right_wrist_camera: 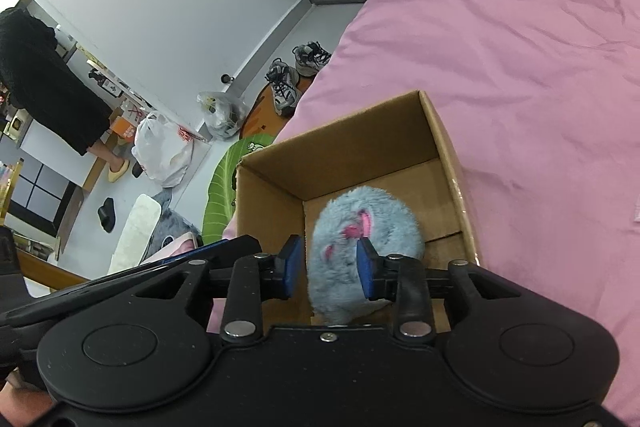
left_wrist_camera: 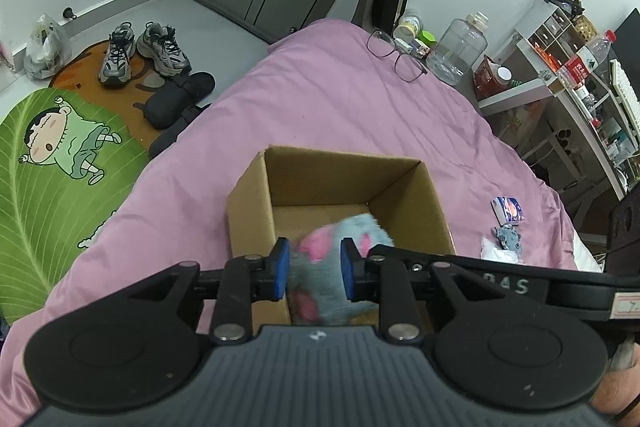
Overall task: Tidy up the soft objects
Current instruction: 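Open the right tool to drop the grey plush into the box, then grasp the burger plush with the right tool while the left tool grasps the clear bag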
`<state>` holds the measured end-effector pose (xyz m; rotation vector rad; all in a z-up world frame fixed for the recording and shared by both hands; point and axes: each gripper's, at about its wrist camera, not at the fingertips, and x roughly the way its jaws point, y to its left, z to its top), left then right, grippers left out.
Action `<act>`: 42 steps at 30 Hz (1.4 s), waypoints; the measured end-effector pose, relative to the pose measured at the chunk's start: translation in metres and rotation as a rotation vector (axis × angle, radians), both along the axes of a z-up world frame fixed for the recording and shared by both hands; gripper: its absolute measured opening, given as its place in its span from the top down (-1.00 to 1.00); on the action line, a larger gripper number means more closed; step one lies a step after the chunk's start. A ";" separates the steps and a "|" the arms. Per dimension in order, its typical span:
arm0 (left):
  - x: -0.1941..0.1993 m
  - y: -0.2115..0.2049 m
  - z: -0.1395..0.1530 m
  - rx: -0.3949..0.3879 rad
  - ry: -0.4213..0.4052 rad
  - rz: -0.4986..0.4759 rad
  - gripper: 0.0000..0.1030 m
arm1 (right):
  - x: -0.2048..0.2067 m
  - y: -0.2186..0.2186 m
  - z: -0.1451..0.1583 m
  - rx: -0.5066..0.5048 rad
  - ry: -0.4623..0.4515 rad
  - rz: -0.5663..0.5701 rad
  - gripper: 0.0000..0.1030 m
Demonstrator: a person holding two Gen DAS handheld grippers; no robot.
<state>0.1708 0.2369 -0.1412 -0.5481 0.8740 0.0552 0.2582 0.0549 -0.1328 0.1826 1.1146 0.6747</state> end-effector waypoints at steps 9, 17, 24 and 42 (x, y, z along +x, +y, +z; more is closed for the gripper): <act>-0.005 -0.018 0.013 0.012 -0.005 -0.026 0.23 | -0.008 -0.041 0.023 -0.008 -0.061 -0.043 -0.22; 0.002 -0.045 0.025 0.031 -0.027 -0.058 -0.45 | -0.009 -0.099 0.034 -0.092 -0.137 -0.141 -0.80; 0.014 -0.075 0.027 0.034 -0.025 -0.119 -0.48 | -0.007 -0.153 0.036 -0.171 -0.175 -0.252 -0.93; 0.042 -0.153 0.034 0.065 -0.012 -0.273 -0.48 | -0.005 -0.237 0.017 -0.182 -0.131 -0.352 -0.96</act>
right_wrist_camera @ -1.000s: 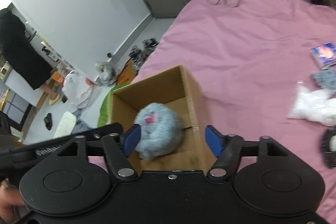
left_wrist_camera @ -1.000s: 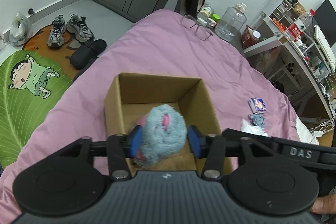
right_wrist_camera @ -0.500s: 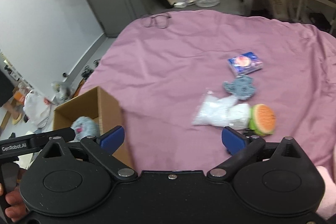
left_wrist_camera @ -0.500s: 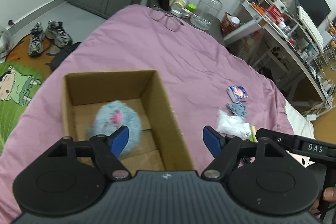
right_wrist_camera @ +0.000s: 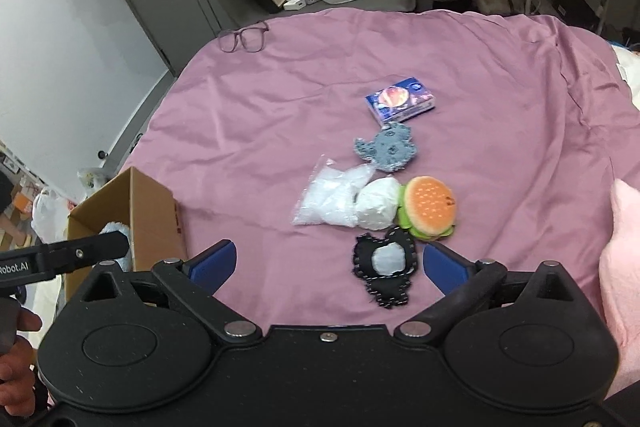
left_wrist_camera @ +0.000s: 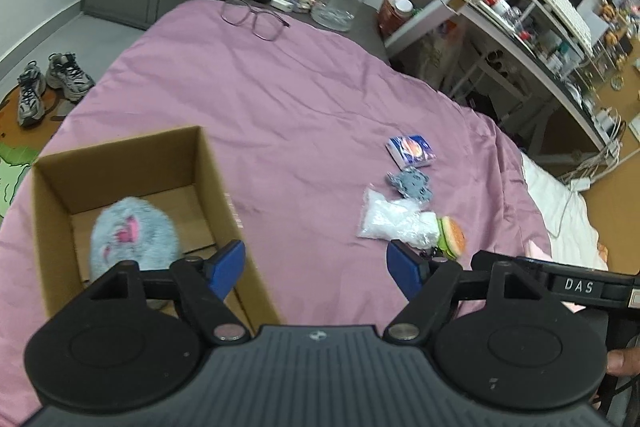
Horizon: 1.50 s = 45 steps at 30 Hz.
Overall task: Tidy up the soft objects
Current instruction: 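Grasp the burger plush with the right tool while the left tool grasps the clear bag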
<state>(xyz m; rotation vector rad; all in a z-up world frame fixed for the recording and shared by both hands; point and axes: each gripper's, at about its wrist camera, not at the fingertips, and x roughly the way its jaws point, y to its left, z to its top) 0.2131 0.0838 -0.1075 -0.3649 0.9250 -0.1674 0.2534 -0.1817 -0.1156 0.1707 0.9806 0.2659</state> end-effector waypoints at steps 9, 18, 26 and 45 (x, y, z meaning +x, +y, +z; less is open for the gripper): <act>0.023 -0.036 -0.006 0.030 0.025 -0.061 -0.49 | 0.013 -0.035 -0.013 0.029 0.006 -0.037 -0.94; 0.057 -0.061 -0.019 0.038 0.064 -0.087 -0.48 | 0.037 -0.058 -0.034 0.051 0.049 -0.047 -0.74; 0.093 -0.086 -0.038 0.031 0.122 -0.127 -0.48 | 0.058 -0.072 -0.055 0.073 0.114 -0.044 -0.49; 0.156 -0.124 -0.095 0.020 0.252 -0.211 -0.48 | 0.098 -0.071 -0.098 0.093 0.204 -0.001 -0.33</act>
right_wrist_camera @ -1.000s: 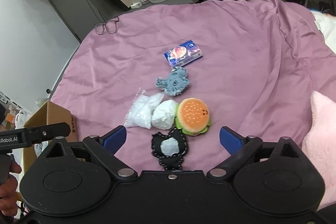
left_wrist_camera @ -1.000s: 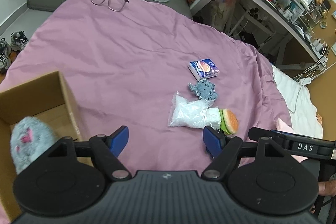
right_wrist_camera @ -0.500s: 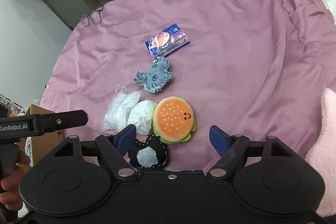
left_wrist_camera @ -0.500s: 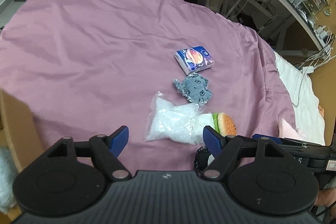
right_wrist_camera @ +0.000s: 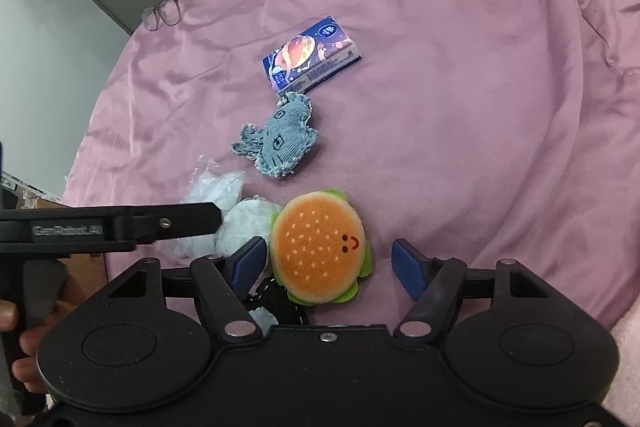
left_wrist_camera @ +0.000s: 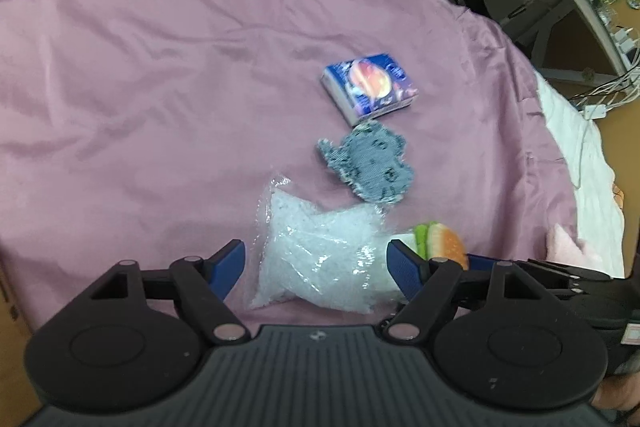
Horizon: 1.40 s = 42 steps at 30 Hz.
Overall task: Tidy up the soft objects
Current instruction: 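Grasp the burger plush with the right tool while the left tool grasps the clear bag, then carry the burger plush and clear bag over the box with both tools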
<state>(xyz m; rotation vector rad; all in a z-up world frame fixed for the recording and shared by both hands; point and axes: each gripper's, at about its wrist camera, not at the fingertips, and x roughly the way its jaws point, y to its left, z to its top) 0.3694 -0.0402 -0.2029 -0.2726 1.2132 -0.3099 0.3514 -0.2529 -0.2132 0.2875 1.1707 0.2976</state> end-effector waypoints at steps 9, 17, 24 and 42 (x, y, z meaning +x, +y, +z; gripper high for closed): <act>0.010 0.013 -0.014 -0.075 0.002 0.006 -0.42 | 0.007 -0.001 -0.003 0.010 0.006 0.019 -0.01; 0.014 0.023 -0.013 -0.087 0.000 -0.014 0.06 | 0.005 0.013 0.001 -0.038 0.000 0.039 0.16; -0.001 0.036 0.002 -0.098 -0.057 0.002 0.30 | -0.007 0.018 0.013 -0.078 -0.025 0.020 0.18; -0.058 0.076 0.069 -0.098 -0.209 0.038 0.31 | -0.044 0.070 0.072 -0.134 -0.168 0.069 0.18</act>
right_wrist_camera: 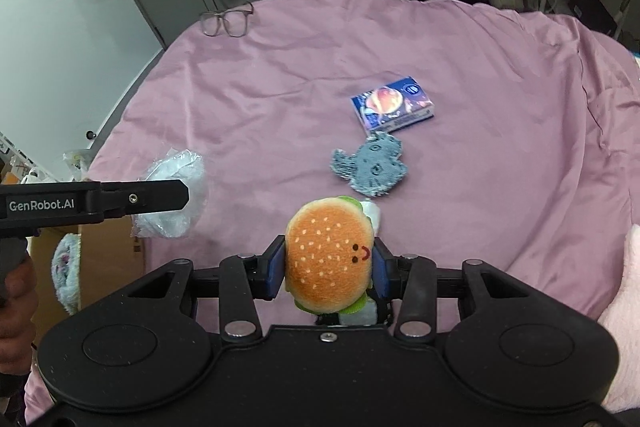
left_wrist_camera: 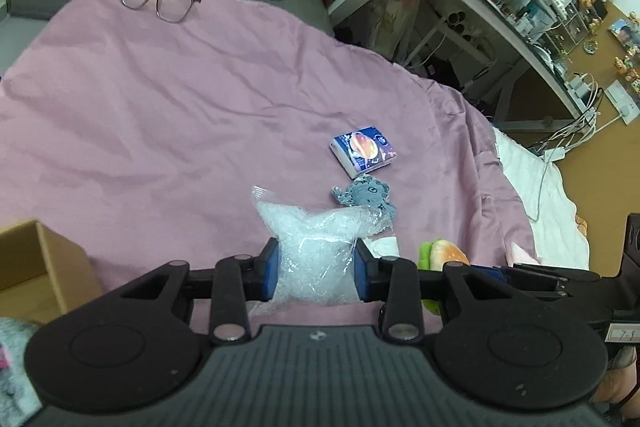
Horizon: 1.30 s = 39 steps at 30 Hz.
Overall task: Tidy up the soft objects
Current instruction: 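Carry the burger plush and clear bag over the box with both tools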
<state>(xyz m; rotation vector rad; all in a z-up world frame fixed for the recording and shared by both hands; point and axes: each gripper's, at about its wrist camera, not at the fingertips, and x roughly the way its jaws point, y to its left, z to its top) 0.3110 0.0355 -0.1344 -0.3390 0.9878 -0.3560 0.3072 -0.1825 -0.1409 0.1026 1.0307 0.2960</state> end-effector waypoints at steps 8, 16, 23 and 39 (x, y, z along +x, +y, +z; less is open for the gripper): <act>-0.027 0.022 0.016 0.019 -0.031 0.037 0.31 | -0.016 0.021 0.017 0.006 -0.041 0.032 0.18; -0.060 0.076 0.030 0.063 -0.054 0.134 0.31 | -0.028 0.061 0.028 0.044 -0.077 0.095 0.18; -0.091 0.128 0.032 0.134 -0.040 0.214 0.31 | -0.038 0.099 0.031 0.083 -0.089 0.152 0.18; -0.115 0.190 0.016 0.126 -0.037 0.258 0.31 | -0.049 0.170 0.034 0.074 -0.106 0.228 0.18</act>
